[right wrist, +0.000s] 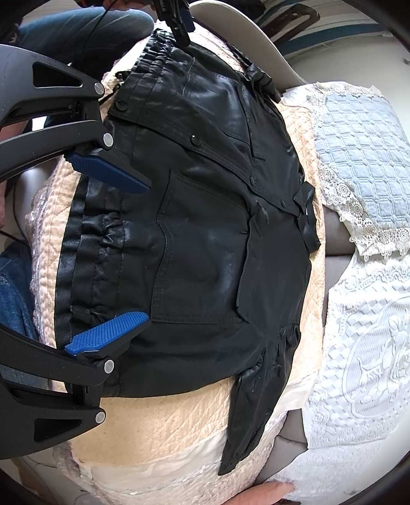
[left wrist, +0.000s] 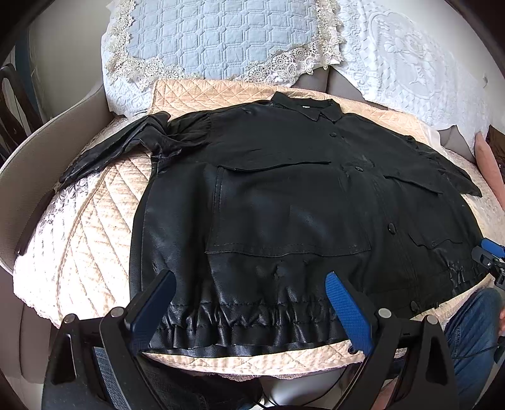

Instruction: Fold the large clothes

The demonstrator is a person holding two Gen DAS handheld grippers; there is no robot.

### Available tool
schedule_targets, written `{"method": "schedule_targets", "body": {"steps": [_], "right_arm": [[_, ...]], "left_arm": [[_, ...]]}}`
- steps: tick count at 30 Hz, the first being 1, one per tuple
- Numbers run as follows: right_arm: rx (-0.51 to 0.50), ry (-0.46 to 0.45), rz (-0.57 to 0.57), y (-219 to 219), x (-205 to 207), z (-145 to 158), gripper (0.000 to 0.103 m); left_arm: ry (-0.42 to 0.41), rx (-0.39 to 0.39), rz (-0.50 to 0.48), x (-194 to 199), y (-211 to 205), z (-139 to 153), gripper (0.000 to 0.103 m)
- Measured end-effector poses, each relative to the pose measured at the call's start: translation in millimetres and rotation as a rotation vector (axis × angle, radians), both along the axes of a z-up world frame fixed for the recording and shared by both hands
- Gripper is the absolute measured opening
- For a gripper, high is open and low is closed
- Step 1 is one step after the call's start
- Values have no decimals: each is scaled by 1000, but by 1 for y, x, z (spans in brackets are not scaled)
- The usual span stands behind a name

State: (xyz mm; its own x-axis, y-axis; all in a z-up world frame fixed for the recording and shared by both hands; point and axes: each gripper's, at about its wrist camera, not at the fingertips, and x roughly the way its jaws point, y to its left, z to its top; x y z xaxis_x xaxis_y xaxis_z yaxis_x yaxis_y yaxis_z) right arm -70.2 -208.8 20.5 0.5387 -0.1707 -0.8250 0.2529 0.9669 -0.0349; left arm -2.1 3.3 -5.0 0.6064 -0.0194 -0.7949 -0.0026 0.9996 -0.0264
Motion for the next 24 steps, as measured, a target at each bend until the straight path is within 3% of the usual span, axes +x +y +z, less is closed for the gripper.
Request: {"method": "schedule_targets", "body": {"steps": [24], "right_arm": [[2, 2, 1, 1, 2, 0, 78]], "left_arm": [[5, 2, 0, 3, -5, 2, 97]]}}
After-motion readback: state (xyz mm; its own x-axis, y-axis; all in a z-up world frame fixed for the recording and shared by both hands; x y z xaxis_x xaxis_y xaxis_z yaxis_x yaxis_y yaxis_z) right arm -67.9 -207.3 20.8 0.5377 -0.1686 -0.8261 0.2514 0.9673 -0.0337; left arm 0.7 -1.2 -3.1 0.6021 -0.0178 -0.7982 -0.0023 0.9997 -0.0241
